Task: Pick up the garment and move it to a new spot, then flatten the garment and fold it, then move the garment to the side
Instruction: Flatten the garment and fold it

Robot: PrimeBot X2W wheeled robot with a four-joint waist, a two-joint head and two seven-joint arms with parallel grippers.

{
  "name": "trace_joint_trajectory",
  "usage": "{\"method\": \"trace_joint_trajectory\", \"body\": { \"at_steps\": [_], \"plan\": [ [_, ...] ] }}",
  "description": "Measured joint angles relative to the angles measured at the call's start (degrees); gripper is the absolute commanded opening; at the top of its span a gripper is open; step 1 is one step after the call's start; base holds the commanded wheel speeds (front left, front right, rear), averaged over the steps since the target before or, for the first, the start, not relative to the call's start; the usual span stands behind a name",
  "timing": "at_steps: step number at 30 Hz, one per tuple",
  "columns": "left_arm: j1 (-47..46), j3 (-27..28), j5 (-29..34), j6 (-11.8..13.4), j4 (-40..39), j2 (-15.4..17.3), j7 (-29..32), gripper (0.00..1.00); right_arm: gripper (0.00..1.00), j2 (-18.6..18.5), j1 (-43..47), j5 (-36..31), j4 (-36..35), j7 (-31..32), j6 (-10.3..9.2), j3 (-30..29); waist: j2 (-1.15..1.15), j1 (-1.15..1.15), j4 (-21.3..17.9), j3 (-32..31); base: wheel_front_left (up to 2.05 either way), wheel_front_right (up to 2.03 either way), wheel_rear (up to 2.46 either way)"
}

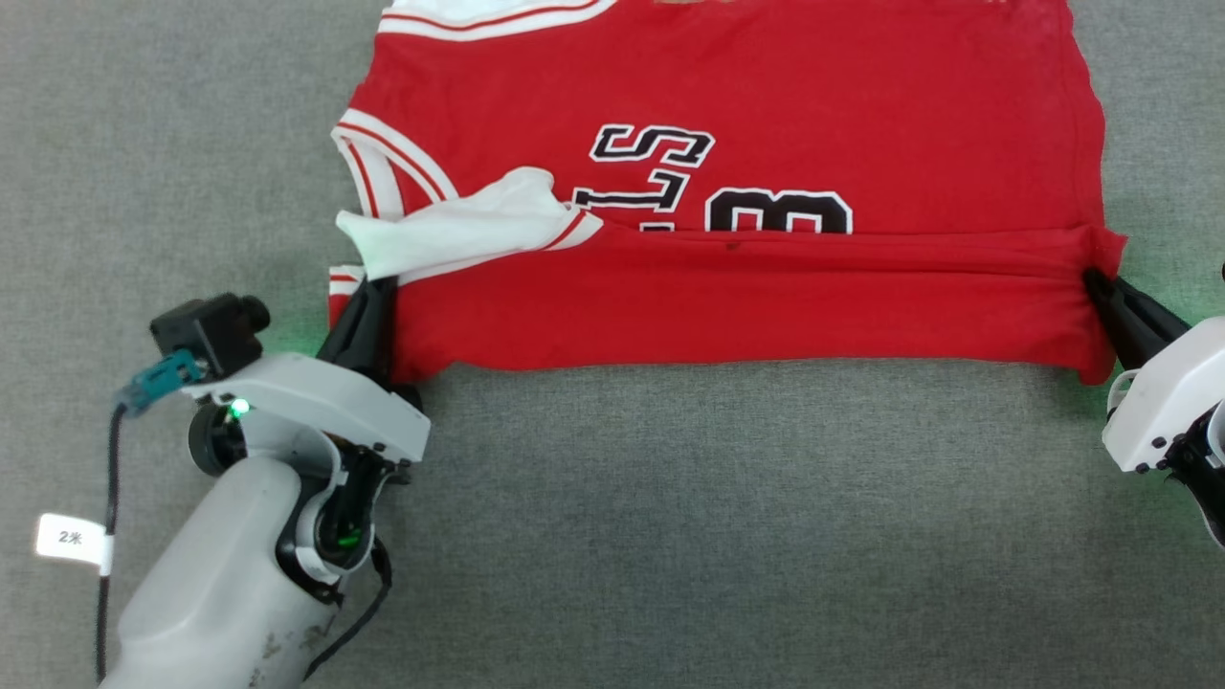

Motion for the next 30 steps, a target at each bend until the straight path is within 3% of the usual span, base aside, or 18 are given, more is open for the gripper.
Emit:
{"method": "trace_joint_trajectory", "body": {
  "at_steps": [9,10,11,12,13,21,26,30],
  "plan": [
    [-1.1,-1.5,2.0,0.0,2.0,-0.2,-0.3,0.00,0.00,-0.9,-1.0,-0.3,2.3,-1.9,0.00,1.5,0.00,0.00,0.6,0.3,0.00,0.00,0.00],
    [-1.1,-1.5,2.0,0.0,2.1,-0.2,-0.3,0.08,0.00,-0.9,-1.1,-0.3,2.5,-2.0,0.00,1.6,0.00,0.00,0.6,0.2,0.00,0.00,0.00],
    [-1.1,-1.6,2.0,0.0,2.1,-0.1,-0.2,0.41,0.24,-1.0,-1.1,-0.3,2.5,-2.2,0.00,1.9,0.00,0.00,0.6,0.1,0.00,0.00,0.00],
    [-1.2,-1.7,2.0,0.0,2.2,0.0,-0.2,0.65,0.46,-1.0,-1.2,-0.3,2.6,-2.5,0.00,2.1,0.00,0.00,0.6,0.0,0.00,0.00,0.00],
    [-1.2,-1.8,2.2,0.0,2.2,0.3,-0.2,1.00,1.00,-1.1,-1.2,-0.3,2.7,-2.8,0.00,2.3,0.00,0.00,0.6,-0.2,0.00,0.00,0.00],
    [0.1,-2.6,4.0,2.2,-2.0,4.3,2.0,1.00,1.00,-0.8,-0.8,-0.3,1.1,-5.5,-0.01,2.1,0.00,0.00,0.8,-2.5,0.00,0.00,0.00],
    [1.8,-2.2,4.5,5.2,-10.0,9.5,6.5,1.00,1.00,-0.9,-0.1,-0.5,-2.1,-6.3,-0.01,0.6,0.00,0.00,1.1,-4.0,0.00,0.00,0.00],
    [4.5,-2.2,3.7,8.5,-17.5,15.1,13.9,1.00,1.00,-0.7,0.5,-1.0,-4.8,-6.4,-0.01,0.1,0.00,0.00,1.0,-4.4,0.00,0.00,0.00]
  ]
}}
